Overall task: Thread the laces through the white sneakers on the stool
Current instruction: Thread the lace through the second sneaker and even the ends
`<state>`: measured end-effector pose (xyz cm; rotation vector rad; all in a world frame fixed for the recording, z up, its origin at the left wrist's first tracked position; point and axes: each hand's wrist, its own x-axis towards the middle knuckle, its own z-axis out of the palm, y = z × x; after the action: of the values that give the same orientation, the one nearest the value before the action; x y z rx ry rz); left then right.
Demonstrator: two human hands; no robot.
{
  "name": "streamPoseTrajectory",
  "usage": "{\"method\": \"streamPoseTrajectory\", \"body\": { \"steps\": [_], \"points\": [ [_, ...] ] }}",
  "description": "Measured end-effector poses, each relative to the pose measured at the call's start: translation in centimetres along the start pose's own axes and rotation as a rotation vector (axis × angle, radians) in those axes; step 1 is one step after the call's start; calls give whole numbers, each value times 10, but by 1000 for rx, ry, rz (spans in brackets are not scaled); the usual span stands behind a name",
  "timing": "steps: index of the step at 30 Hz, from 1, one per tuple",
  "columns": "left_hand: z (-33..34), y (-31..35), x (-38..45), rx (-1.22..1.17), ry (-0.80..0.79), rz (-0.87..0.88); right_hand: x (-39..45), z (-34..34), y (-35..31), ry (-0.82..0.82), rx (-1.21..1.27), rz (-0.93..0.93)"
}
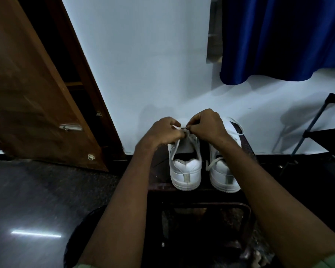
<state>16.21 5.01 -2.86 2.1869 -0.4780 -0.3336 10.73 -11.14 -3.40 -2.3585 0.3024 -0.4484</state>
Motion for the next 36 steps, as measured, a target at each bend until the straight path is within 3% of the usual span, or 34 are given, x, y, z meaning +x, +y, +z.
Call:
{"method": "streamPoseTrajectory", "body": {
  "steps": [5,17,24,36],
  "points": [
    [-6,-1,0,78,130,-84,0,4,1,-15,-53,28],
    [-9,-13,0,-461,41,-282,-5,15,-6,-20,-159,5],
    [-7,-11,2,-462,50,-279,-4,21,-6,-13,-197,-23],
    [-6,-12,4,-516,65,-297,0,24,1,-45,-57,-35]
  ]
}}
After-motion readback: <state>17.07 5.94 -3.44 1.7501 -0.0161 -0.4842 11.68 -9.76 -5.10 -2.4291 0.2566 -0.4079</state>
